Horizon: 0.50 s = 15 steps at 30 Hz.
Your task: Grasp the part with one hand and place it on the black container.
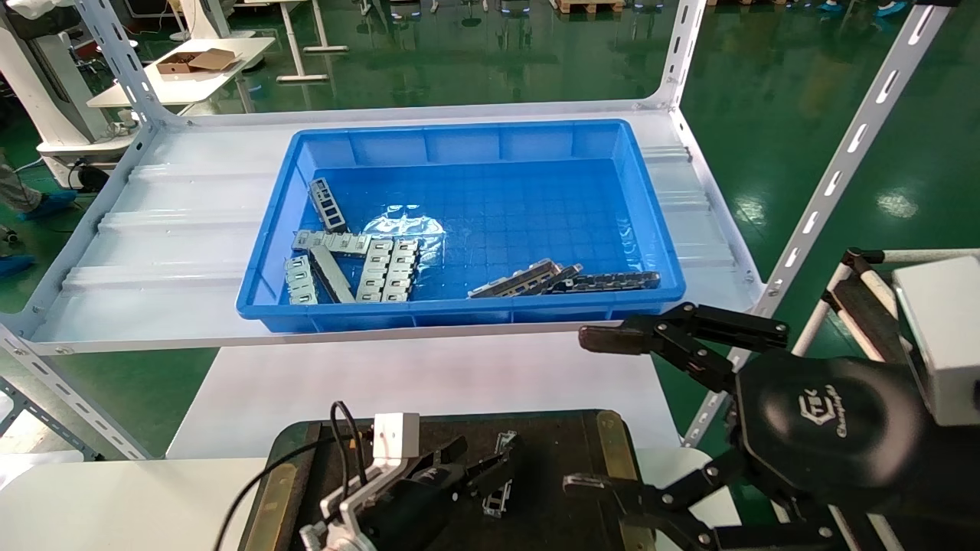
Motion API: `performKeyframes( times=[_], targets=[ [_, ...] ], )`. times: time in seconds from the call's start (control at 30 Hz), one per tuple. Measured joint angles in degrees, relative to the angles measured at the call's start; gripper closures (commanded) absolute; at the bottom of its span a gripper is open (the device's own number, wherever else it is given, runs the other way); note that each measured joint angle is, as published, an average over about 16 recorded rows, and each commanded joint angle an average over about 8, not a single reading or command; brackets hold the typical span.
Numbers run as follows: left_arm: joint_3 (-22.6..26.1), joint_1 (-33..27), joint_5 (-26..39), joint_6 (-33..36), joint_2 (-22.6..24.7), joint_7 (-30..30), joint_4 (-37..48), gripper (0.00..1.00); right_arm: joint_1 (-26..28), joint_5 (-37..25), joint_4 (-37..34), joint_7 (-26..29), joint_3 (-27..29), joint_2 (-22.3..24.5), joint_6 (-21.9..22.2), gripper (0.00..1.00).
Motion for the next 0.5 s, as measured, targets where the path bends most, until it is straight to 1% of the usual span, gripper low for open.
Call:
performKeyframes(
  times=[0.23,0.5],
  targets=[
    [-4.77,-1.06,0.57,14.82,-6.18,3.53,-0.85,0.00,0.00,0.00,0.00,0.00,0.00,0.00,0.00,0.00],
    [-11.46,-0.53,-1.46,30.69,-11.21,12.50,0.70,0.00,0.00,0.01,0.00,0.00,-0.01,0.00,0.00,0.00]
  ],
)
